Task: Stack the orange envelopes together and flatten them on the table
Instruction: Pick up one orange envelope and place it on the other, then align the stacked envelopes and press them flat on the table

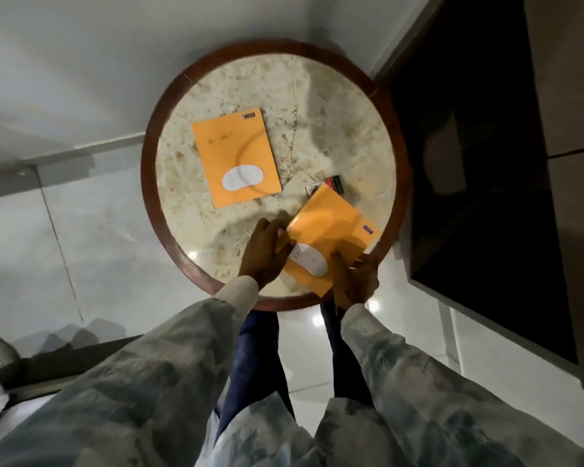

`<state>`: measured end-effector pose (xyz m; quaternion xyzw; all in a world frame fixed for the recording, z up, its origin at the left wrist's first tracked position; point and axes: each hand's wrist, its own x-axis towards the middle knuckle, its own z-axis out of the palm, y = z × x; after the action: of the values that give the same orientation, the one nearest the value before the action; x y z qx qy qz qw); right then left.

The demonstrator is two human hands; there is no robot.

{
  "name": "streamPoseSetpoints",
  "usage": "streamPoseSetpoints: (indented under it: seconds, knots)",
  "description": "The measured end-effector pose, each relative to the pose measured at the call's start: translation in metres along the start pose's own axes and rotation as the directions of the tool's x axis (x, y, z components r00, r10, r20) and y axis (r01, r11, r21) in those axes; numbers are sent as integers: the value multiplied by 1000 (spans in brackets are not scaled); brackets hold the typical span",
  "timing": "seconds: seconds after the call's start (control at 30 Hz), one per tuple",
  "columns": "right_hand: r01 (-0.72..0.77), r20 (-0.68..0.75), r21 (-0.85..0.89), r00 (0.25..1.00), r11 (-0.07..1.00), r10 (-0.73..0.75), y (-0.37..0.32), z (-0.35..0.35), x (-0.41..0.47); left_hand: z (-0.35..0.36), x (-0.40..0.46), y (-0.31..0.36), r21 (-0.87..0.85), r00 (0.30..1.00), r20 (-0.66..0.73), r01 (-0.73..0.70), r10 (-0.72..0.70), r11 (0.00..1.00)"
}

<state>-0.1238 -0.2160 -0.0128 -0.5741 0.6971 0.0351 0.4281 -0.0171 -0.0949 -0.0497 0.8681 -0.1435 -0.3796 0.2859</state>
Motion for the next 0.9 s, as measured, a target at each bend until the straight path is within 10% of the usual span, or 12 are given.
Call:
streamPoseSetpoints:
  seconds: [0.17,0.3,0.53,0.73,0.9]
  knots:
    - [451,153,-29,884,892,-442,-83,57,16,-65,27,-17,-89,956,-285,46,-70,995]
    - [598,339,-246,791,763,-510,-139,125,42,-95,60,-41,-153,912,-355,161,-207,975]
    - [631,414,-385,771,674,-485,-155,173,52,-103,94,-50,-45,894,-339,295,-292,955]
    - [624,348,-310,776,717,-526,-162,193,55,-111,130,-44,-410,803,-303,376,-513,831]
    - [498,442,-130,803,857,-400,-183,189,86,-124,136,-65,-389,938,-242,139,-246,911]
